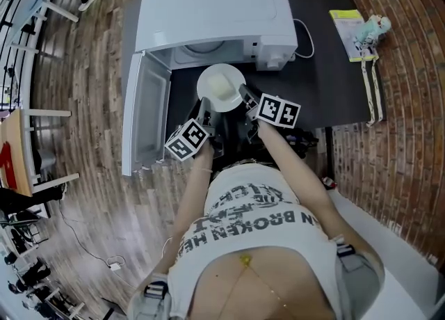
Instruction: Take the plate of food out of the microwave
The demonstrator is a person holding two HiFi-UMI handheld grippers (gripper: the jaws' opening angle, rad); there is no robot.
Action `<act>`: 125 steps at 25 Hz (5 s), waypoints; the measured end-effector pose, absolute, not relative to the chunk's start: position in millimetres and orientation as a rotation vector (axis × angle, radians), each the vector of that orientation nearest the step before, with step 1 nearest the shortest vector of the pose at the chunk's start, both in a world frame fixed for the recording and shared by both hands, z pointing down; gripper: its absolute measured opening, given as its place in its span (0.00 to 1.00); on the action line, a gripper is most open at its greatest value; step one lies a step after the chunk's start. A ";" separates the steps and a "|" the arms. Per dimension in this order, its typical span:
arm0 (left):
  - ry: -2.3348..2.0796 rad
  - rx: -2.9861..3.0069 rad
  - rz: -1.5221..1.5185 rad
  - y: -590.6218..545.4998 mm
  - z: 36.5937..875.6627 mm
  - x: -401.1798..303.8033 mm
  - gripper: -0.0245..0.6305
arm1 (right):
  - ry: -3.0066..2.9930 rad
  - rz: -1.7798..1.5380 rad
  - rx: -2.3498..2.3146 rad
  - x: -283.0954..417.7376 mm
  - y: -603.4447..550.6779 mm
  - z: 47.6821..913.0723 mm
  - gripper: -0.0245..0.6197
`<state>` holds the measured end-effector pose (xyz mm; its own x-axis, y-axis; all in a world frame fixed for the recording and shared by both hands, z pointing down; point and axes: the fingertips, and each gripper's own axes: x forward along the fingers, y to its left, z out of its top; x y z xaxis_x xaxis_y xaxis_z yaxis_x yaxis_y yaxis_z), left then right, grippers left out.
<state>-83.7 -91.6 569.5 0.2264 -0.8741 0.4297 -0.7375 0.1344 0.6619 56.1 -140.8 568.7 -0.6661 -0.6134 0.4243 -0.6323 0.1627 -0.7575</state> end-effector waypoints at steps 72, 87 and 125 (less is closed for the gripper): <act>-1.323 1.735 -0.124 -65.2 578.3 -109.8 0.13 | -2.272 1.639 1.549 34.5 -82.2 576.3 0.10; -1.268 1.797 -0.092 -54.7 582.4 -118.6 0.13 | -2.267 1.681 1.650 25.4 -61.3 584.3 0.10; -1.437 1.658 -0.181 -17.1 573.3 -68.0 0.13 | -2.323 1.669 1.369 73.6 -51.9 573.7 0.10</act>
<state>-68.0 -17.1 573.3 0.3117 -0.8479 0.4288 -0.7149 0.0879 0.6936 73.6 -51.9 573.7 -0.6267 -0.6481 0.4326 -0.6169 0.0734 -0.7836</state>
